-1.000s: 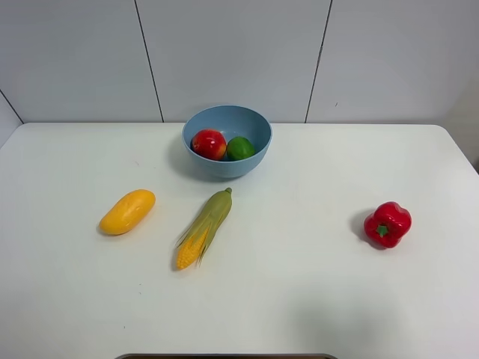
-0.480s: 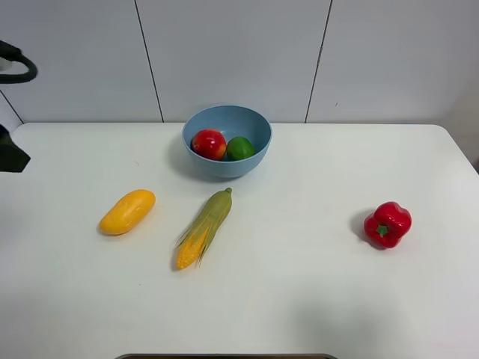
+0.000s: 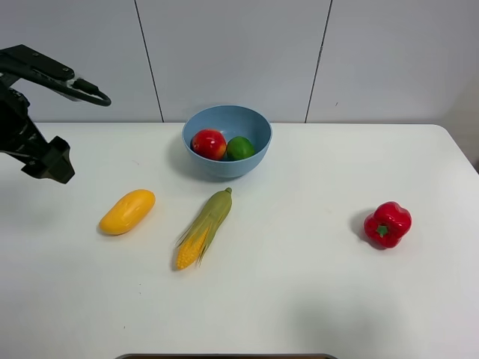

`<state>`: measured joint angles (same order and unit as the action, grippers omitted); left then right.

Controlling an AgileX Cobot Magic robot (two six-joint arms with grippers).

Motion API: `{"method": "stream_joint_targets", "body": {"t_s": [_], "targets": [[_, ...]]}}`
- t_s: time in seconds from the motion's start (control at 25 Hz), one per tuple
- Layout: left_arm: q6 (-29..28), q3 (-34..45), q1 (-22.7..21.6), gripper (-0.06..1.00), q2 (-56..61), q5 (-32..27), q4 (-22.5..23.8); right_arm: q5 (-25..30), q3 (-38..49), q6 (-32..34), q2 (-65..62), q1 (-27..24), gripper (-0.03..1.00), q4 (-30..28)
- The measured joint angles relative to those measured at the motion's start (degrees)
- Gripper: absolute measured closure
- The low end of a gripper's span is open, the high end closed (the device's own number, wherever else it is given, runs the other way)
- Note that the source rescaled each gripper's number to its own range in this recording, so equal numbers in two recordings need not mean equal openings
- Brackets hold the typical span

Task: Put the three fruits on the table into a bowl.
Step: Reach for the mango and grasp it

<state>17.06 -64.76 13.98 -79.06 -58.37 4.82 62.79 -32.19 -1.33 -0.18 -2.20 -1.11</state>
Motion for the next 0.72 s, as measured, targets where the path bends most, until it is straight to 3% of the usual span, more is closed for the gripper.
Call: {"method": "stream_joint_targets", "body": {"t_s": [0.24, 0.72], "targets": [[0.0, 0.0, 1.2, -0.06, -2.7, 5.8, -2.4, 0.0, 0.0, 0.0, 0.0, 0.0, -0.03, 0.0], [0.2, 0.0, 1.2, -0.06, -11.9, 11.6, -1.8, 0.0, 0.0, 0.0, 0.0, 0.0, -0.03, 0.0]]}}
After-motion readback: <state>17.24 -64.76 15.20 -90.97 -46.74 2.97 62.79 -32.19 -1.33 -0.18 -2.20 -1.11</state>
